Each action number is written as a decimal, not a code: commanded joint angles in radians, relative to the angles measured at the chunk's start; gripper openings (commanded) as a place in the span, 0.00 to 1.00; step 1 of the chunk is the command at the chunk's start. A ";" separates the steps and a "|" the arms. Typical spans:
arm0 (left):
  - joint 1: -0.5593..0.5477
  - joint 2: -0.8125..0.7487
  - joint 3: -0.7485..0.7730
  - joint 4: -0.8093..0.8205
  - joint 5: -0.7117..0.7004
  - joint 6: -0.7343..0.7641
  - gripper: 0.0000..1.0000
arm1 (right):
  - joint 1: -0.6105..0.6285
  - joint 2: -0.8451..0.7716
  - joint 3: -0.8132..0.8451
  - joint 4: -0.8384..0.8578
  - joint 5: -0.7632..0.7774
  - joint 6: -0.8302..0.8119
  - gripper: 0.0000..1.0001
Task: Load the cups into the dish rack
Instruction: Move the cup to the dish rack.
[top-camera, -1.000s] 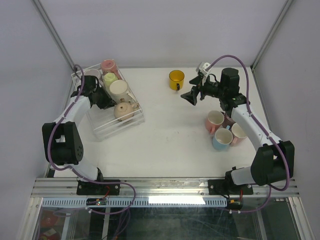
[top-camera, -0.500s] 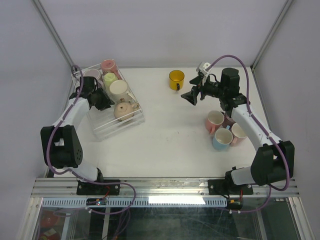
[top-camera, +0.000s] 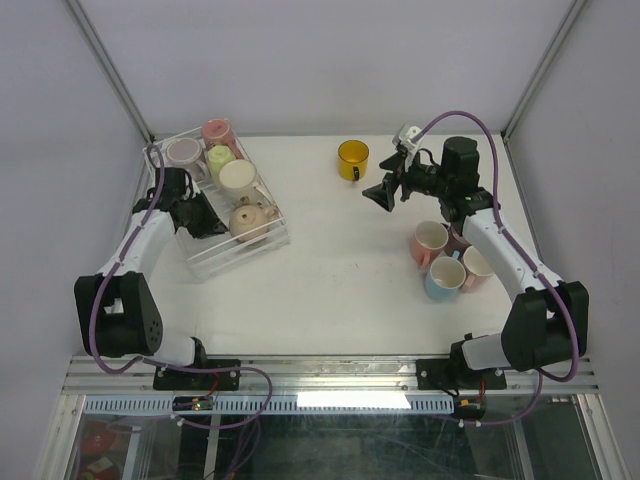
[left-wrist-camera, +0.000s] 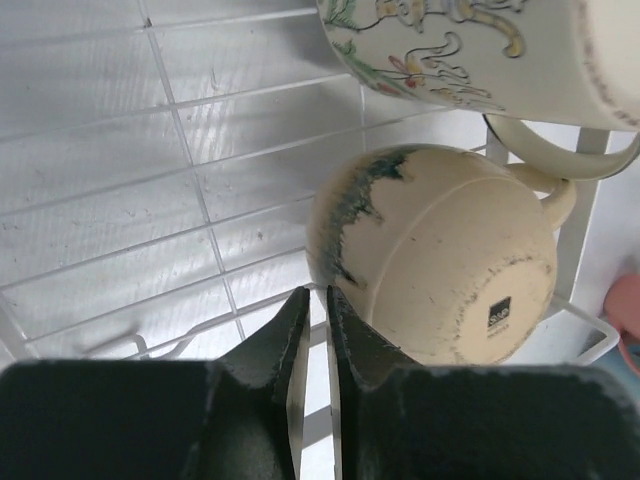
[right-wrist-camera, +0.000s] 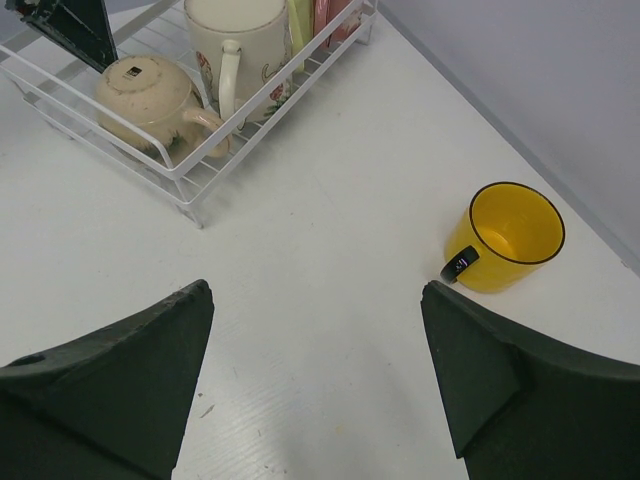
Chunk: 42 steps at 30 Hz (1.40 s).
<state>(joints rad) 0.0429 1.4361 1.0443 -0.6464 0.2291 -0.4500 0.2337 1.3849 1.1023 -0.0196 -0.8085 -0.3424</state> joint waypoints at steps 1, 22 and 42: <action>0.001 0.048 -0.003 0.011 0.137 0.030 0.12 | -0.005 -0.024 0.005 0.045 -0.006 0.001 0.88; 0.002 0.139 0.046 0.186 0.328 -0.139 0.26 | -0.007 -0.033 -0.008 0.049 0.002 -0.008 0.88; 0.004 -0.269 -0.052 0.311 -0.057 -0.019 0.38 | 0.217 0.510 0.734 -0.731 -0.221 -0.821 0.53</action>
<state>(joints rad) 0.0517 1.3224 1.0451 -0.4198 0.3069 -0.5289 0.4038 1.7756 1.6115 -0.5053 -0.9928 -0.9455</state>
